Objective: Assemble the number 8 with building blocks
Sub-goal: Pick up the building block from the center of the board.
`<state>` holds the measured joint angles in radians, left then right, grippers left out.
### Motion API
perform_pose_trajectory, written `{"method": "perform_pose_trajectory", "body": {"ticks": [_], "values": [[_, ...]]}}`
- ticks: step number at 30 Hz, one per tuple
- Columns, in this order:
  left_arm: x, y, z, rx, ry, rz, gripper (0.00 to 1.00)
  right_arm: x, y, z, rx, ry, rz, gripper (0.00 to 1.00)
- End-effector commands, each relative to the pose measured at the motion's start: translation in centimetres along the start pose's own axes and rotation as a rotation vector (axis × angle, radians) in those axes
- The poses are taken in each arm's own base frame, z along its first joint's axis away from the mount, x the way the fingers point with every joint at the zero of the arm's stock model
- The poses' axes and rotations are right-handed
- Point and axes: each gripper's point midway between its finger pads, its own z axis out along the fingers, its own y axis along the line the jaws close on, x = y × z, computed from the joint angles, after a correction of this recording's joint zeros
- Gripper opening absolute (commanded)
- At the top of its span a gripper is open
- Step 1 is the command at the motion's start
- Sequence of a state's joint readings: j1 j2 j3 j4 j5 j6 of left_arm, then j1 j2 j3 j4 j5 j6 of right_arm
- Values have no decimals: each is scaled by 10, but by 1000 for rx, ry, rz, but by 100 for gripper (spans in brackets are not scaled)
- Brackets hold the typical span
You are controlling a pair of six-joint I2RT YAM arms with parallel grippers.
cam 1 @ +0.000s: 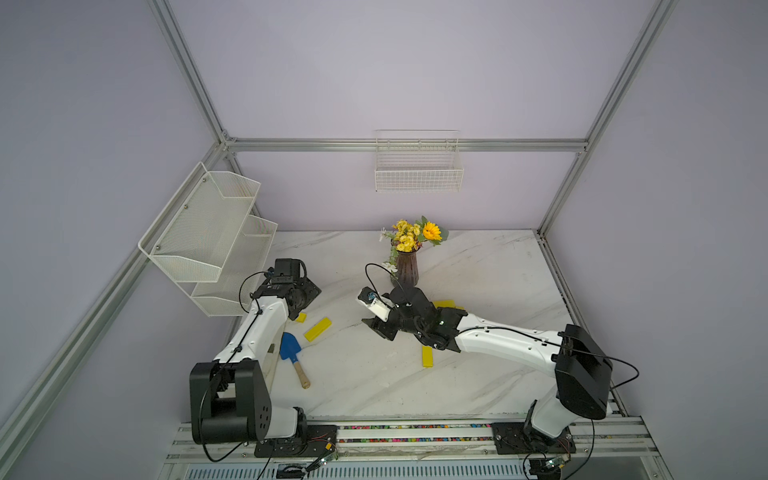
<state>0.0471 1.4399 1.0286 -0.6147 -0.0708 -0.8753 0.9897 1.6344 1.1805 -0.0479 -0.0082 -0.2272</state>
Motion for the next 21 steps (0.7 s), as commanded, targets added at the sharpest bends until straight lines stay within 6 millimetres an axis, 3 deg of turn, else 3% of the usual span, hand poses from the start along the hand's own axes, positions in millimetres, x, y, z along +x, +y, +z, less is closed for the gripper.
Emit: {"method": "perform_pose_trajectory", "body": {"ticks": [1,5,8,13,21], "values": [[3,16,16,-96,37,-50,84,-2,-5,-9,28,-32,49,58],[11,26,34,-163,70,-107,94,1,-6,-15,37,-40,57,58],[1,34,36,-222,18,-123,100,7,-5,-16,37,-33,65,58],[-14,33,41,-271,-22,-137,100,13,-3,-16,32,-30,72,58],[-6,31,70,-307,36,-199,99,22,-5,-20,54,-15,70,58]]}}
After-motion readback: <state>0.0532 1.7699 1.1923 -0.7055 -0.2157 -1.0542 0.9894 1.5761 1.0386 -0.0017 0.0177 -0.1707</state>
